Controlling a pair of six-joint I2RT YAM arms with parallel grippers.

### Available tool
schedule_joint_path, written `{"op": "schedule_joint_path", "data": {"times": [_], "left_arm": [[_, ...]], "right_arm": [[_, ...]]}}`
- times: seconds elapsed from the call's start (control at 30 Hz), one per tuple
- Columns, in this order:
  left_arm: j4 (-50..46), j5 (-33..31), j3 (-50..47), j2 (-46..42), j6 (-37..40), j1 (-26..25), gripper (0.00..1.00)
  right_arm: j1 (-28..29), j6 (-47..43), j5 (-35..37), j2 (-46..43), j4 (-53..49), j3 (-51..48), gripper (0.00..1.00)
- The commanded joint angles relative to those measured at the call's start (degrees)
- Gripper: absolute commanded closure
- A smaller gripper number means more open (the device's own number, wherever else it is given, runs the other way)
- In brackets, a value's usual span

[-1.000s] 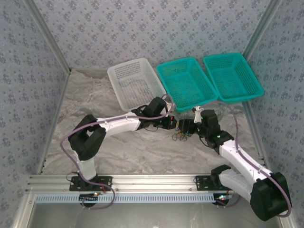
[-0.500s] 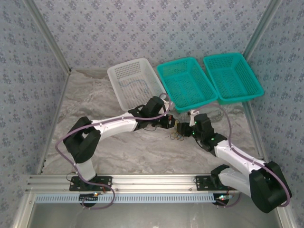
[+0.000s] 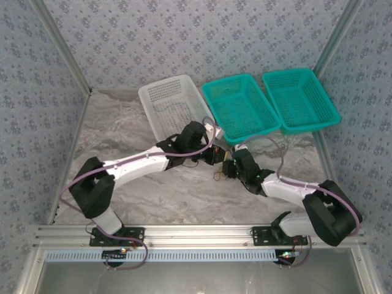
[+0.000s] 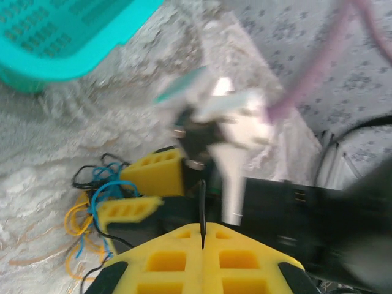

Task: Untangle the cables

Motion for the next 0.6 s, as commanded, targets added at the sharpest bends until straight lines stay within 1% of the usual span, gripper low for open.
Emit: {"op": "schedule_joint_path", "data": {"times": [0.0,0.1,0.2,0.3,0.37,0.57], "left_arm": [[1.47,0.72,0.23,-5.31,4.25,-0.03,1.0],[0.93,-0.5,-0.15,-7.39,4.45,0.95,1.0],[1.66,-0.72,-1.27,-9.19,3.72,2.56,1.0],[2.83,-0.75,-2.75,-11.26,2.55,4.57,1.0],[3.6,-0.94,-3.66,-12.78,2.54,5.74,1.0],[3.95,-3.19,-5.62,-15.98,2.9,7.98,1.0]], "right_arm": [[0.14,3.87,4.13,4.45,-5.42,3.27,0.64],[0.46,5.09,3.59,6.75,-6.49,4.45,0.65],[0.48,5.68,5.23,7.67,-8.59,5.39,0.65],[0.05,9.1,8.1,8.98,-13.71,7.35,0.65],[-0.59,10.13,8.54,10.08,-16.41,8.69,0.65],[-0.95,12.01,9.54,11.19,-18.46,9.74,0.64]]}}
